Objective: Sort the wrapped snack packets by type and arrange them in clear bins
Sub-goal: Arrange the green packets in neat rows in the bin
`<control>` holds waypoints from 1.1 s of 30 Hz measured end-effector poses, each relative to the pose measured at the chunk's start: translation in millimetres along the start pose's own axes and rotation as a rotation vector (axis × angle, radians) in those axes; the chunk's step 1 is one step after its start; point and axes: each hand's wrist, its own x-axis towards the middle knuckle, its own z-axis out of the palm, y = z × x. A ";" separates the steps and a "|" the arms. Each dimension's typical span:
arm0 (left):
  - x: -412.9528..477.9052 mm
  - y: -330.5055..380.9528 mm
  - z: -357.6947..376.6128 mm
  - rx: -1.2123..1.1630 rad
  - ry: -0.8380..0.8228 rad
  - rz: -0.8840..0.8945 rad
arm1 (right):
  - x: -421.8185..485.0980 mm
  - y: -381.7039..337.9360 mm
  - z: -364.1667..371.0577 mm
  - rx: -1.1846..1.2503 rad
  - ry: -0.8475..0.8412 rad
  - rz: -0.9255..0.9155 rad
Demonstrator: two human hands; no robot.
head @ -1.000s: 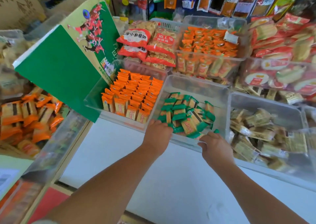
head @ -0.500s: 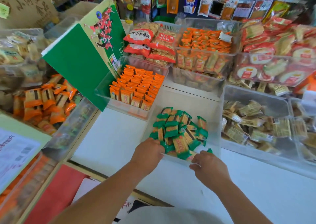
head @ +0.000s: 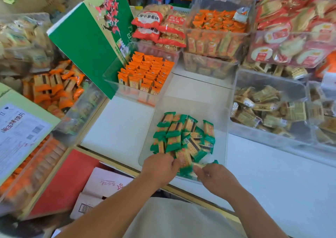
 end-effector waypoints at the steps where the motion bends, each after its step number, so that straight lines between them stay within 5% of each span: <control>1: -2.5 2.5 0.6 0.030 0.001 -0.009 | -1.7 2.5 -0.6 0.095 -0.039 0.007; 6: 5.5 13.0 -7.1 0.027 0.047 0.037 | -4.7 12.0 -19.5 0.419 -0.207 0.005; 10: 55.9 31.3 -20.2 -0.215 0.132 0.181 | 22.6 26.7 -51.3 0.323 0.129 0.030; 14: 136.9 59.3 -9.5 -0.166 -0.013 0.176 | 57.4 32.1 -69.6 0.142 0.474 0.089; 18: 178.9 74.8 16.6 -0.032 -0.104 0.170 | 86.9 56.6 -67.8 0.067 0.388 0.003; 27: 181.8 76.8 38.1 -0.033 -0.247 0.006 | 100.2 93.5 -49.9 0.557 0.482 -0.166; 33: 180.5 89.9 24.7 0.164 -0.443 0.074 | 107.6 98.0 -57.0 0.477 0.435 -0.226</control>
